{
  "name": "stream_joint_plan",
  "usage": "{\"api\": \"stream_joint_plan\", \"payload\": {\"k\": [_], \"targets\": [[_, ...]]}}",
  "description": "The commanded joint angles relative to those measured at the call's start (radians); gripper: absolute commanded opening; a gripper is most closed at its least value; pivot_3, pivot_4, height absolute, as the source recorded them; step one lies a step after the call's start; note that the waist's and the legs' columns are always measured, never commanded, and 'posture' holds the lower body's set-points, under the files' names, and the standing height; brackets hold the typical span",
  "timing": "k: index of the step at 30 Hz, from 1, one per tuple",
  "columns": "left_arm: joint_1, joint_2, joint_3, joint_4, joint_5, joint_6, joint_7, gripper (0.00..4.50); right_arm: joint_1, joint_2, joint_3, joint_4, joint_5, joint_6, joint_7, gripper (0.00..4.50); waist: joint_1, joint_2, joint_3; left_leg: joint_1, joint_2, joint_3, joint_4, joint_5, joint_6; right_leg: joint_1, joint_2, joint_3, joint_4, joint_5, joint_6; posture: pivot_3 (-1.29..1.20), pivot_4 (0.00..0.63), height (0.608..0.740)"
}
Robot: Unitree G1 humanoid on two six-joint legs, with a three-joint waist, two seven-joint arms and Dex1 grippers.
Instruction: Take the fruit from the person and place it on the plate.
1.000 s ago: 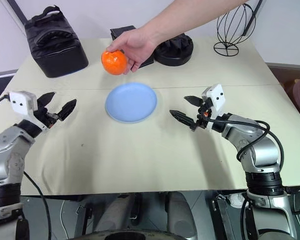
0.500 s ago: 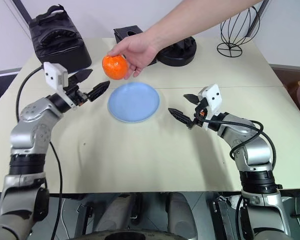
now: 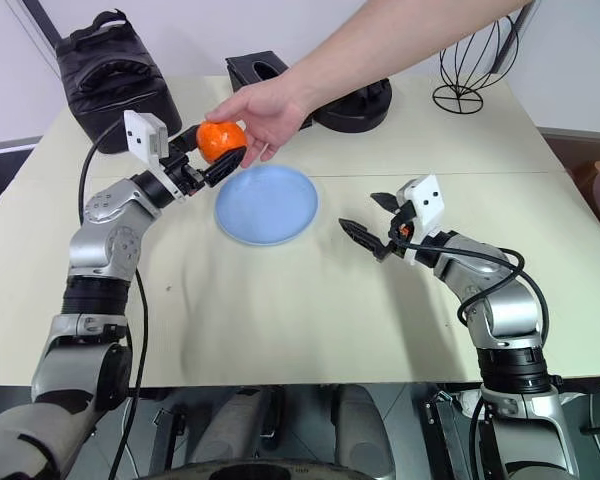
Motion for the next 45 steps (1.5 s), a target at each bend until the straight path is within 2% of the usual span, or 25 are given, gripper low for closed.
{"api": "stream_joint_plan", "payload": {"k": [1,6,12,16,23,25,26,33,39,45], "targets": [[-0.035,-0.007,0.003,0.004,0.002,-0.04,-0.016,3.3,-0.001,0.001,-0.022,-0.041,0.003,-0.022,-0.007,4.5,0.0,0.0,0.0,0.0,0.0,0.0,0.0,0.0,0.0,0.0,0.0,0.0,0.0,0.0,0.0,0.0,0.15,0.74],[-0.035,0.003,0.001,0.016,0.02,-0.039,-0.012,3.25,0.004,0.002,-0.024,-0.044,0.003,-0.022,-0.012,4.5,0.0,0.0,0.0,0.0,0.0,0.0,0.0,0.0,0.0,0.0,0.0,0.0,0.0,0.0,0.0,0.0,0.15,0.74],[-0.022,0.053,-0.082,0.045,0.099,0.009,-0.073,3.25,0.007,0.01,-0.018,-0.039,-0.001,-0.029,-0.019,4.5,-0.001,0.0,0.0,0.0,0.0,0.0,0.0,0.0,0.0,0.0,0.002,0.0,0.0,0.0,0.0,0.0,0.15,0.74],[-0.048,0.043,-0.129,0.091,0.138,0.008,-0.1,3.25,0.017,0.025,-0.015,-0.039,-0.004,-0.039,-0.031,4.5,0.001,0.0,0.0,0.0,0.0,0.0,0.0,0.0,0.0,0.0,0.002,0.0,0.0,0.0,0.0,0.0,0.15,0.74],[-0.167,-0.022,-0.166,0.364,0.228,-0.101,-0.074,3.25,0.04,0.051,-0.015,-0.058,-0.012,-0.045,-0.057,4.5,0.001,0.0,0.0,0.0,0.0,0.0,0.0,0.0,0.0,0.0,0.002,-0.001,0.0,0.0,0.0,0.0,0.15,0.74],[-0.211,-0.042,-0.154,0.448,0.231,-0.128,-0.075,4.29,0.05,0.054,-0.019,-0.068,-0.013,-0.046,-0.066,4.5,0.0,0.0,0.0,0.0,0.0,0.0,0.0,0.0,0.0,0.0,0.002,-0.001,0.0,0.0,0.0,0.0,0.15,0.74],[-0.227,-0.049,-0.149,0.476,0.229,-0.137,-0.082,4.48,0.055,0.054,-0.021,-0.072,-0.013,-0.046,-0.07,4.5,0.0,0.0,0.0,0.0,0.0,0.0,0.0,0.0,0.0,0.0,0.002,-0.001,0.0,0.0,0.0,0.0,0.15,0.74],[-0.277,-0.059,-0.129,0.557,0.244,-0.215,-0.063,4.48,0.072,0.051,-0.03,-0.088,-0.008,-0.045,-0.087,4.5,-0.002,0.0,0.0,0.0,0.0,0.0,0.0,0.0,0.0,0.0,0.002,-0.001,0.001,0.0,0.0,0.0,0.15,0.74],[-0.277,-0.007,0.043,0.473,0.129,-0.182,0.068,4.48,0.034,0.047,-0.035,-0.026,-0.034,-0.085,-0.092,4.5,-0.005,0.0,0.0,0.0,0.0,0.0,0.0,0.0,0.0,0.0,0.002,-0.001,0.001,0.0,0.001,0.0,0.15,0.74],[-0.046,0.117,0.138,0.07,0.048,0.036,0.121,4.48,-0.004,0.03,-0.052,0.046,-0.044,-0.127,-0.073,4.5,-0.027,0.0,0.0,0.001,0.0,0.0,-0.001,0.0,0.0,-0.001,0.0,0.0,0.003,0.0,0.0,0.0,0.15,0.74]]}}
